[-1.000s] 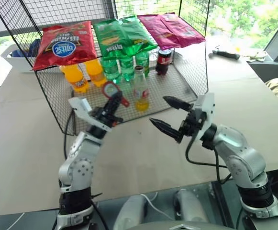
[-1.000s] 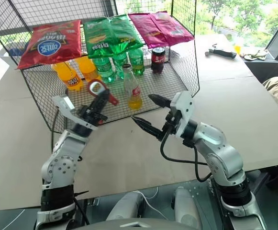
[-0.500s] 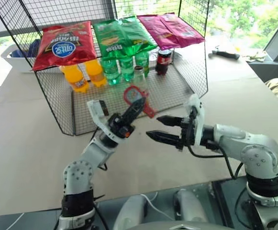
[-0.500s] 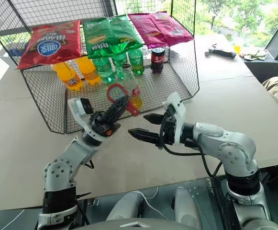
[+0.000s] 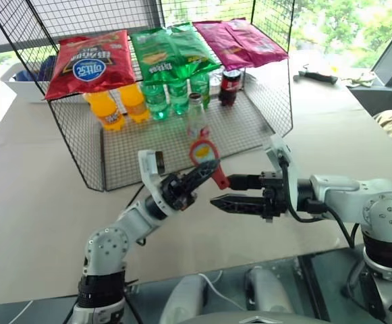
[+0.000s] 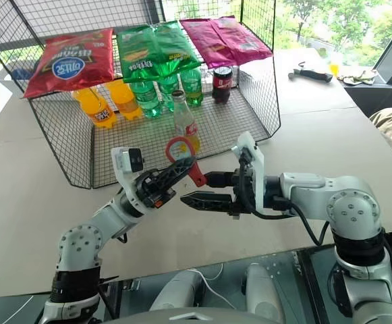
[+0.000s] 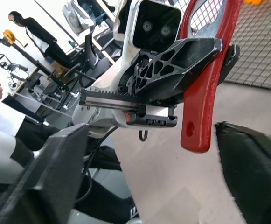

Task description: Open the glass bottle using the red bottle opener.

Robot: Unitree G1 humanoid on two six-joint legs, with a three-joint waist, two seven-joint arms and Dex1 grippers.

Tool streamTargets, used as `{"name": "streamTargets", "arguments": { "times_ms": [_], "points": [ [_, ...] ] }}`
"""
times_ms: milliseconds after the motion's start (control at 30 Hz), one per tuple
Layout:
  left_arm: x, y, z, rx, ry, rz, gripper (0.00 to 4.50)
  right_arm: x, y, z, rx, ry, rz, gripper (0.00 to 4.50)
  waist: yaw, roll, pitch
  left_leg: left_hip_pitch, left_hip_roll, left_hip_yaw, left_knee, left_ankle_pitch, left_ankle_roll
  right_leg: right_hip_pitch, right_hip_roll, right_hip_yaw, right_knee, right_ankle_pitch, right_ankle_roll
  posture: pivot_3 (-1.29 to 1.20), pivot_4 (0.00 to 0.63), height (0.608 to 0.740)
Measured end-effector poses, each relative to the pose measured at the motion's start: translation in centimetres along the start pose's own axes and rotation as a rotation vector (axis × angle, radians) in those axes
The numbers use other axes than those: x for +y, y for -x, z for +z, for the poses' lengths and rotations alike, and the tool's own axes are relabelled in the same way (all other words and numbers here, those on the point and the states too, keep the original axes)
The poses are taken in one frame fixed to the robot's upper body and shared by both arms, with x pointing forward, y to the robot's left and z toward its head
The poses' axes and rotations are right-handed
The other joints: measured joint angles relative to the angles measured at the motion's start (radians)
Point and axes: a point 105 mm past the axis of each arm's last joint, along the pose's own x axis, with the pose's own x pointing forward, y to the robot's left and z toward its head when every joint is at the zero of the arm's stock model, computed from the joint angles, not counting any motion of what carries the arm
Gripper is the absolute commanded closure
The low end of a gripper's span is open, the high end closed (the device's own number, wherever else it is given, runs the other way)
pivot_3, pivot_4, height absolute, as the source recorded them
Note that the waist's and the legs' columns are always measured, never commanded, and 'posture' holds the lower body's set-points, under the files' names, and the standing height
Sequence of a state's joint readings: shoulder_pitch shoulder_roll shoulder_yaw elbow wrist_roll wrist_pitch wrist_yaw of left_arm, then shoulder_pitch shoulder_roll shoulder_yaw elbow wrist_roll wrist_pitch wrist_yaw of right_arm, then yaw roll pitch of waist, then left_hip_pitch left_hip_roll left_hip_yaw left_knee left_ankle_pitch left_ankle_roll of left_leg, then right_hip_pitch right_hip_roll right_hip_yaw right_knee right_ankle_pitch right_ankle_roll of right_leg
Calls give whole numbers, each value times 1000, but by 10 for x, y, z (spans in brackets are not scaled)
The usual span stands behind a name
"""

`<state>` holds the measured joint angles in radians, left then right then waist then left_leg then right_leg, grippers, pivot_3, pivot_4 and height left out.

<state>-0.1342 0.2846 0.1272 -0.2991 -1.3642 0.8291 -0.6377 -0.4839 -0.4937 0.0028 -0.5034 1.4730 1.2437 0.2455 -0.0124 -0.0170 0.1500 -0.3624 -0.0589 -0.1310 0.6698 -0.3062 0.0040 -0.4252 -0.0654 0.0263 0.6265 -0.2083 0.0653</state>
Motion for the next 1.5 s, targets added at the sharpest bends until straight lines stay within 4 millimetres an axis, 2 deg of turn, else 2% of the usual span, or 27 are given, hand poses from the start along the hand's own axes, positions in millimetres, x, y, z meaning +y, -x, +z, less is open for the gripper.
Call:
{"name": "streamTargets", "arguments": {
  "times_ms": [100,167,267,400,900,967,1000,1100,1167,1200,1233,1267,1433,1500],
  "points": [
    [1,0,-1,5,1,3,4500,1,-2,-1,14,-11,7,894,0,0,0,0,0,0,0,0,0,0,0,0,0,0,0,0,150,740],
    [1,0,-3,9,3,-5,4500,1,-4,-3,26,-21,7,1401,0,0,0,0,0,0,0,0,0,0,0,0,0,0,0,0,150,740],
    [0,1,-3,15,-3,-19,4500,-6,-6,-4,30,-62,-18,2582,0,0,0,0,0,0,0,0,0,0,0,0,0,0,0,0,150,740],
    [-3,1,-3,17,-4,-41,4500,-11,-6,-4,20,-113,-24,4431,0,0,0,0,1,0,0,0,0,0,0,0,0,0,0,0,150,740],
    [-5,1,-5,25,15,-74,4500,-8,-6,-4,19,-191,-11,4431,0,0,0,0,2,1,0,-1,1,0,0,0,-1,0,0,0,150,740],
    [-4,0,-4,20,20,-79,3722,-7,-6,-3,13,-198,-6,4500,0,0,0,0,2,1,0,-1,1,0,0,0,-1,0,0,0,150,740],
    [-3,0,-4,22,20,-72,3491,-6,-6,-4,16,-201,-4,4500,0,0,0,0,2,1,0,-1,1,0,0,1,-1,0,0,0,150,740],
    [1,0,-5,31,26,-46,2095,-4,-10,-5,19,-214,9,4500,0,0,0,0,2,1,0,-1,1,0,0,1,-1,0,0,0,150,740],
    [2,0,-5,32,27,-31,1347,-2,-9,-4,16,-214,18,4500,0,0,0,0,2,1,0,-1,1,0,0,1,-1,0,0,0,150,740],
    [3,-1,-5,31,27,-26,785,-2,-9,-4,12,-214,15,4500,1,0,0,0,2,1,0,-1,1,0,0,1,-1,0,0,0,150,740],
    [3,-1,-5,30,27,-23,520,-3,-8,-3,11,-213,10,4500,1,0,0,0,2,1,0,-1,1,0,0,1,-1,0,0,0,150,740],
    [4,0,-5,29,26,-16,68,-4,-7,-3,6,-212,4,4500,1,0,0,0,2,1,0,-1,1,0,0,1,-1,0,0,0,150,740],
    [5,6,3,5,5,25,29,-17,6,-1,-55,-231,-74,4500,1,0,0,0,2,1,0,-1,2,0,0,1,-1,0,0,0,150,740],
    [5,12,1,12,3,57,29,-35,18,1,-129,-252,-165,4500,1,0,0,0,2,2,0,-1,2,0,0,2,-1,0,0,0,150,740]
  ]
}}
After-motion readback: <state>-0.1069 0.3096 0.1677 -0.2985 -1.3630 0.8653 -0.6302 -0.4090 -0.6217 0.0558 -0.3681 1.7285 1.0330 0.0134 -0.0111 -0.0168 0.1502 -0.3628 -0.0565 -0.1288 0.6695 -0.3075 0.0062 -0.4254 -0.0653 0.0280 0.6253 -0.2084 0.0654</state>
